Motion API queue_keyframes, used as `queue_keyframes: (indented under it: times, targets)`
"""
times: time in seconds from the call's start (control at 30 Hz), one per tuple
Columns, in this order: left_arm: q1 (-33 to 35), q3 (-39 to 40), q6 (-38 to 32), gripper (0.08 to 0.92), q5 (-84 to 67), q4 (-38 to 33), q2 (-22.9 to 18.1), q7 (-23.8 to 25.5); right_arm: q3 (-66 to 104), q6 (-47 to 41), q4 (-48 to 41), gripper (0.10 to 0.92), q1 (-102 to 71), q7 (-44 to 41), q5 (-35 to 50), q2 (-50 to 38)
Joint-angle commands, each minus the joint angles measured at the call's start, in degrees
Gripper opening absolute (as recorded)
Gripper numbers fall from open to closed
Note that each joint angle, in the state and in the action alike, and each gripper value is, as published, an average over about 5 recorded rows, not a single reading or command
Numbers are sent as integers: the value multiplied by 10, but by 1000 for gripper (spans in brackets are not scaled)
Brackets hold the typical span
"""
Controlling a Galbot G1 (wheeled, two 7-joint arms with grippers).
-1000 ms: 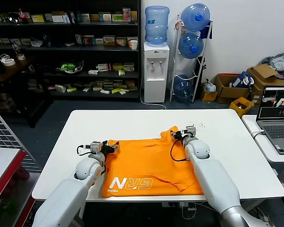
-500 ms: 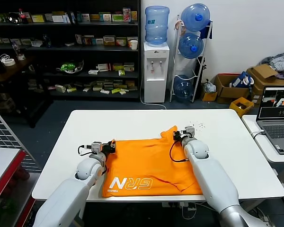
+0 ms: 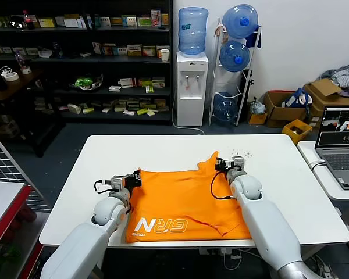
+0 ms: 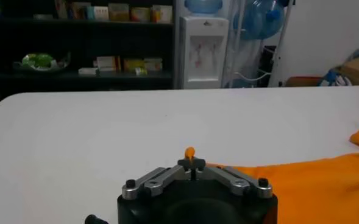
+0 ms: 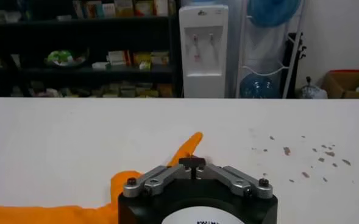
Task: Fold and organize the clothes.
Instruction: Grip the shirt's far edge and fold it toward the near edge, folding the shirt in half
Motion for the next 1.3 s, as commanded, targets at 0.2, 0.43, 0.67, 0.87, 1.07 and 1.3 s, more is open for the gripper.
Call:
queue_keyframes:
  times: [0.2, 0.43, 0.67, 0.87, 1.07, 1.3]
  targets:
    - [117, -32, -5, 94, 22, -162, 34, -19, 40, -30, 252, 124, -175, 34, 56, -86]
    - [186, -44, -10, 94, 49, -229, 47, -19, 69, -54, 362, 124, -258, 60, 73, -116]
    - [226, -55, -26, 94, 89, -252, 49, -14, 96, -70, 442, 124, -346, 80, 70, -124]
    - [249, -59, -31, 94, 94, -266, 51, -16, 122, -78, 486, 124, -407, 88, 63, -125]
    - [271, -60, -28, 94, 95, -279, 52, -11, 147, -83, 499, 132, -440, 74, 45, -124]
    - [294, -67, -27, 220, 102, -290, 53, -7, 158, -68, 495, 293, -453, 54, 31, -125]
